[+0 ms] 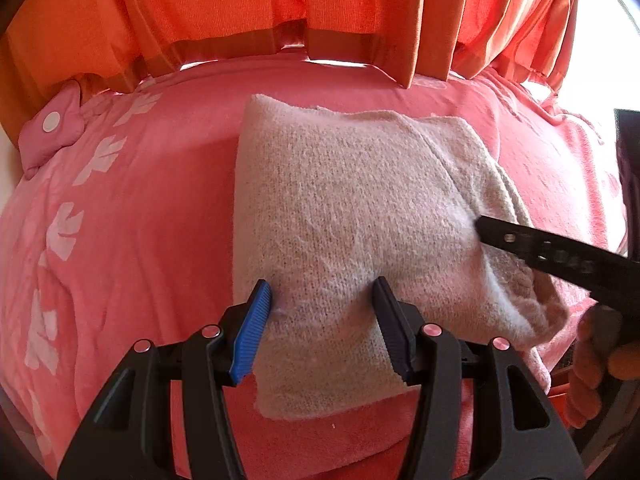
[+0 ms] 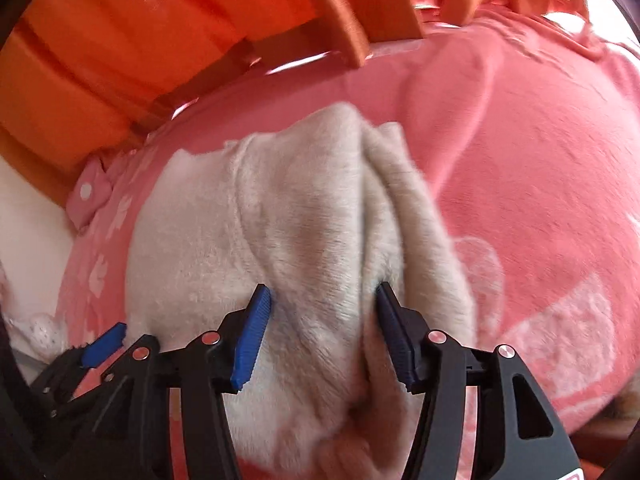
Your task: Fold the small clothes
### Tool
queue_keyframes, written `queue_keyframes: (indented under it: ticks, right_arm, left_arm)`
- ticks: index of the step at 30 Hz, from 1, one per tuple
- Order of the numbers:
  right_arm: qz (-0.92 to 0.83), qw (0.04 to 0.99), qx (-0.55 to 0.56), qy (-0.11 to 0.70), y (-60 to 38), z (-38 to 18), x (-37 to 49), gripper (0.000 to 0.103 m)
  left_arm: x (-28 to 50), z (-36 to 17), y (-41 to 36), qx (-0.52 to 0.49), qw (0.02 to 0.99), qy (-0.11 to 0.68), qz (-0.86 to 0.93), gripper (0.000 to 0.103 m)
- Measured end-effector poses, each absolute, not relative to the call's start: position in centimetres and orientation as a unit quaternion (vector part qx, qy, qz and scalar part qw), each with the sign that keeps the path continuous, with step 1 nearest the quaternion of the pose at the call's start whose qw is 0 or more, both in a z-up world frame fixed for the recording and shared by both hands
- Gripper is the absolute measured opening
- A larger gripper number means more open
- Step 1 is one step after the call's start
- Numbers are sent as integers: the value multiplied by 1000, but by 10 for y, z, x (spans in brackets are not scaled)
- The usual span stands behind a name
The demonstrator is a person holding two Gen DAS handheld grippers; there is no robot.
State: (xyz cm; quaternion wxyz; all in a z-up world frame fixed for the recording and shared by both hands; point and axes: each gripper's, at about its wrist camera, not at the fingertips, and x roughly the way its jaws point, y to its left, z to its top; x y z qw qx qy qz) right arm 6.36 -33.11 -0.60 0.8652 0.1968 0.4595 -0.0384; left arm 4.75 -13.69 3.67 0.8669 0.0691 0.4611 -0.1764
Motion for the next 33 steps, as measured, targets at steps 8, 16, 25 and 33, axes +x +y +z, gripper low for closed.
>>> queue_keyframes:
  ticks: [8, 16, 25, 33]
  right_arm:
    - [-10, 921, 188, 340, -336, 85, 32, 3]
    - [-47, 870, 202, 446, -356, -10, 46, 6]
    - [-75, 884, 185, 422, -366, 10, 35, 75]
    - [-10, 827, 323, 461, -383, -49, 56, 83]
  left_arm:
    - [43, 55, -120, 28, 869, 460, -181, 50]
    - [54, 39, -95, -18, 852, 494, -175, 52]
    - [87, 33, -70, -147, 829, 495, -213, 81]
    - [116, -17, -89, -218, 770, 542, -258, 90]
